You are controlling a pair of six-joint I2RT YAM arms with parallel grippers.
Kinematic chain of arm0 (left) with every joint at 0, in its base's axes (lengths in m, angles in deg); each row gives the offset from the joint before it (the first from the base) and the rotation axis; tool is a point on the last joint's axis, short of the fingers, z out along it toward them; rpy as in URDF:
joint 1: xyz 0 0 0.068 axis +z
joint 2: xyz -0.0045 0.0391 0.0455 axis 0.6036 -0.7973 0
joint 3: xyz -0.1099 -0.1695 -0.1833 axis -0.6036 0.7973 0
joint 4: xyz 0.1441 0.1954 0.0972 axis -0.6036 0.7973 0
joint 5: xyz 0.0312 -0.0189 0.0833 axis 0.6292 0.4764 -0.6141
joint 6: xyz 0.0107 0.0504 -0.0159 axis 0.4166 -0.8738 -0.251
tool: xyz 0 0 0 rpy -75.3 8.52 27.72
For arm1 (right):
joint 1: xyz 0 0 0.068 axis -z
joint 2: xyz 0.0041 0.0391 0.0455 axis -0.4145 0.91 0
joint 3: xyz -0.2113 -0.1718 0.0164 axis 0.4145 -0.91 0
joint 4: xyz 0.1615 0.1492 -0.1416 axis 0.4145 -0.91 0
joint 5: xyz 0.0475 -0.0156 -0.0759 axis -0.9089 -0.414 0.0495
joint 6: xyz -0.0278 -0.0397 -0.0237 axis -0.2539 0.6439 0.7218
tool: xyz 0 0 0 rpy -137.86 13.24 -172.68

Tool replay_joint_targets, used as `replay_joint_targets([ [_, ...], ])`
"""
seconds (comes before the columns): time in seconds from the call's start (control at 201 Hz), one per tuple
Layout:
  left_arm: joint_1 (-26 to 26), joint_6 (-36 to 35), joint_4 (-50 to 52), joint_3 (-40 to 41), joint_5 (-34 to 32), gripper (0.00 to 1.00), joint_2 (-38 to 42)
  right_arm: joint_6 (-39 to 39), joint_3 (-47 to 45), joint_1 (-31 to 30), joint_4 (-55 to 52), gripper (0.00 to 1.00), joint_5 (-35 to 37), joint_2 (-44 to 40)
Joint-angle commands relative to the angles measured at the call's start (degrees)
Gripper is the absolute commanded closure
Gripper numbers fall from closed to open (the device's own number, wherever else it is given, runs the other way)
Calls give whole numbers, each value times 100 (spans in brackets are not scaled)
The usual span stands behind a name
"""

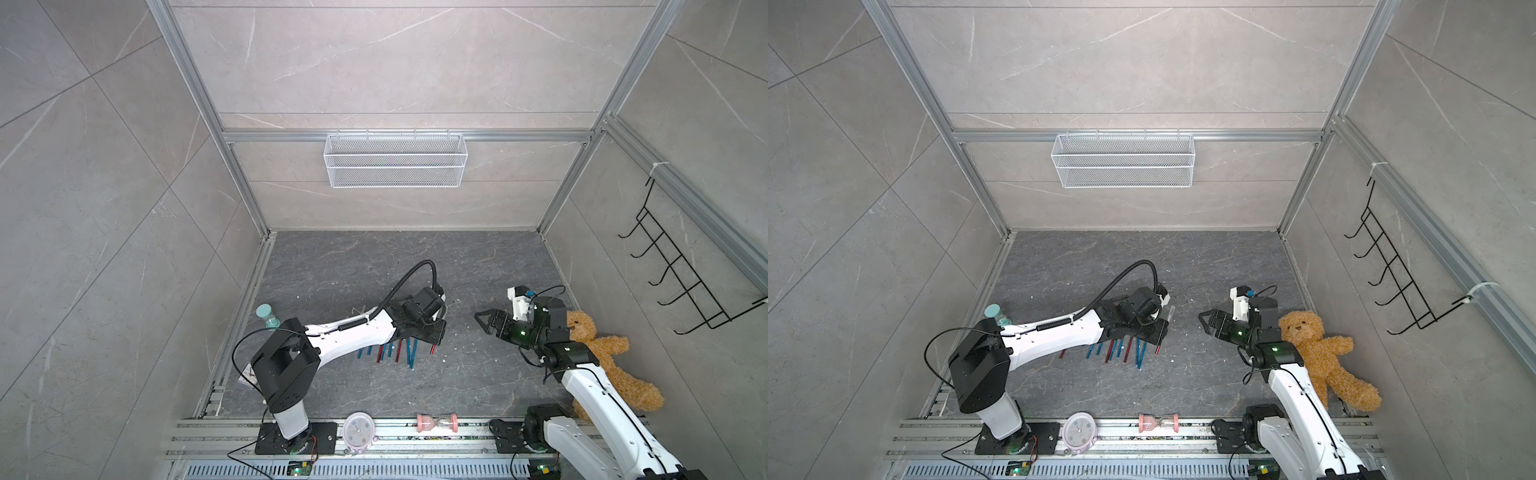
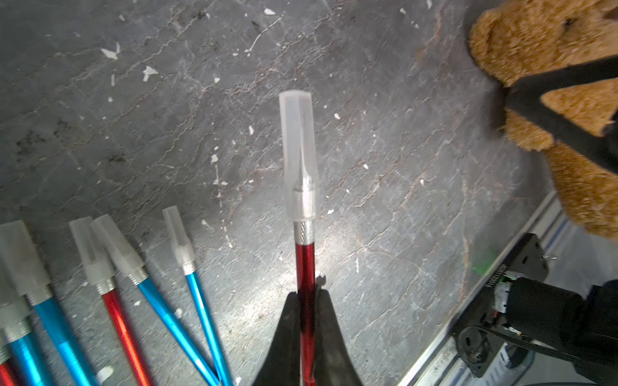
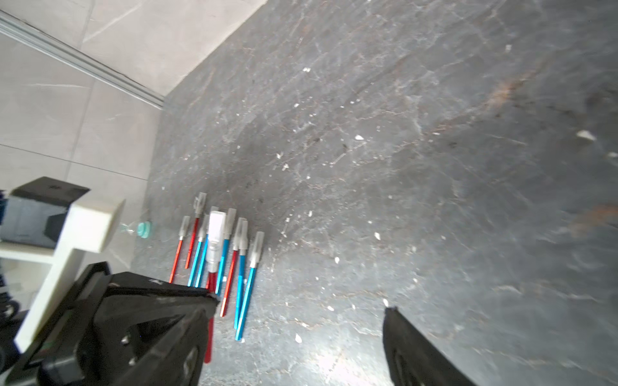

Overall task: Remove protective caps from carving knives
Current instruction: Remove the protective sleeve from the carving knife.

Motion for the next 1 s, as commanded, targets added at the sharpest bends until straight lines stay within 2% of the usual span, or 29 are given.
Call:
replay_joint_targets([
  [0.0,64,192,-546,90,465,100,322,-281,-97,-141,519,19,-360,99],
  [0.229,74,178,-634,69,566,100,340,-442,-32,-581,971,25,-279,381],
  [0.572,83,53,-452,-109,616,100,208,-530,222,-1514,1367,35,356,1114],
  [0.99,76,45,-433,-144,654,100,169,-775,402,-1599,1811,51,592,1518],
])
